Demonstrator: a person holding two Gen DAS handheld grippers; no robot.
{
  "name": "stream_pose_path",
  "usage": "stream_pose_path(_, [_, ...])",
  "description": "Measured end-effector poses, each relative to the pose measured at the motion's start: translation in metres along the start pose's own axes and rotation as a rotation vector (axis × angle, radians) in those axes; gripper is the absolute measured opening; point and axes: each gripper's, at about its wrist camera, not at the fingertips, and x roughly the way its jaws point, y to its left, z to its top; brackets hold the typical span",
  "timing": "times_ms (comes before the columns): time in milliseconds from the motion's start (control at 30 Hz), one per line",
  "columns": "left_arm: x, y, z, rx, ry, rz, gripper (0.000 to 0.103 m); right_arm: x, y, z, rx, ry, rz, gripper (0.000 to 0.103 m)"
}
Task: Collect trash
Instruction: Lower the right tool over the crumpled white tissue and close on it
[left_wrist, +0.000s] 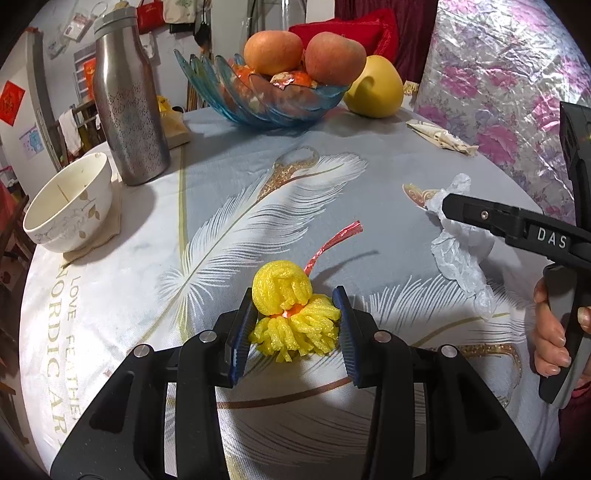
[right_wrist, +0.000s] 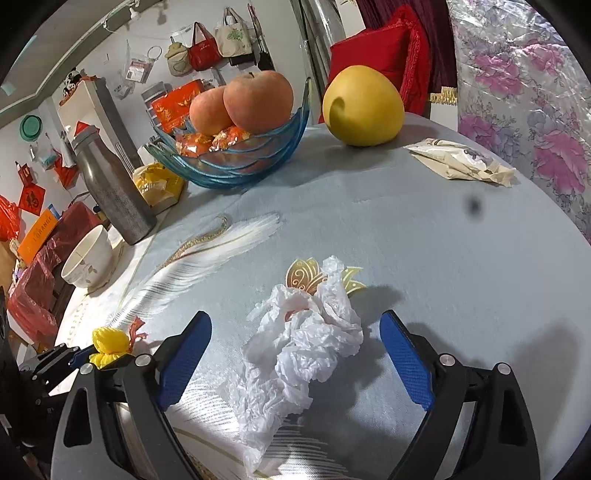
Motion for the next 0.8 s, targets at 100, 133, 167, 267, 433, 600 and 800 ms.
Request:
stream_pose_path(100, [0.001, 0.001, 0.0, -0.004, 0.006, 0.002, 0.043, 0.004, 0.005, -0.003, -0.027, 0.016, -0.014, 0.091])
stream_pose_path(133, [0.001, 0.001, -0.001, -0.005, 0.007, 0.003, 0.043, 0.004, 0.006, -0.003, -0.037, 0.019, -0.019, 0.091])
stream_pose_path(167, [0.001, 0.001, -0.001, -0.005, 0.01, 0.004, 0.043, 0.005, 0.009, -0.004, -0.05, 0.021, -0.024, 0.091])
stream_pose_path(267, [0.002, 0.002, -0.001, -0.007, 0.014, 0.004, 0.043, 0.006, 0.009, -0.005, -0.057, 0.033, -0.022, 0.092])
stream_pose_path(433, [0.002, 0.003, -0.001, -0.01, 0.017, 0.004, 0.044, 0.009, 0.005, -0.004, -0.038, 0.051, -0.024, 0.092])
stream_pose_path(600, [0.004, 0.003, 0.0, -0.01, 0.021, 0.004, 0.044, 0.011, 0.005, -0.004, -0.043, 0.061, -0.026, 0.092])
stream_pose_path(800, [0.006, 0.003, 0.0, -0.003, 0.027, 0.001, 0.046, 0.013, 0.006, -0.003, -0.043, 0.07, -0.026, 0.091])
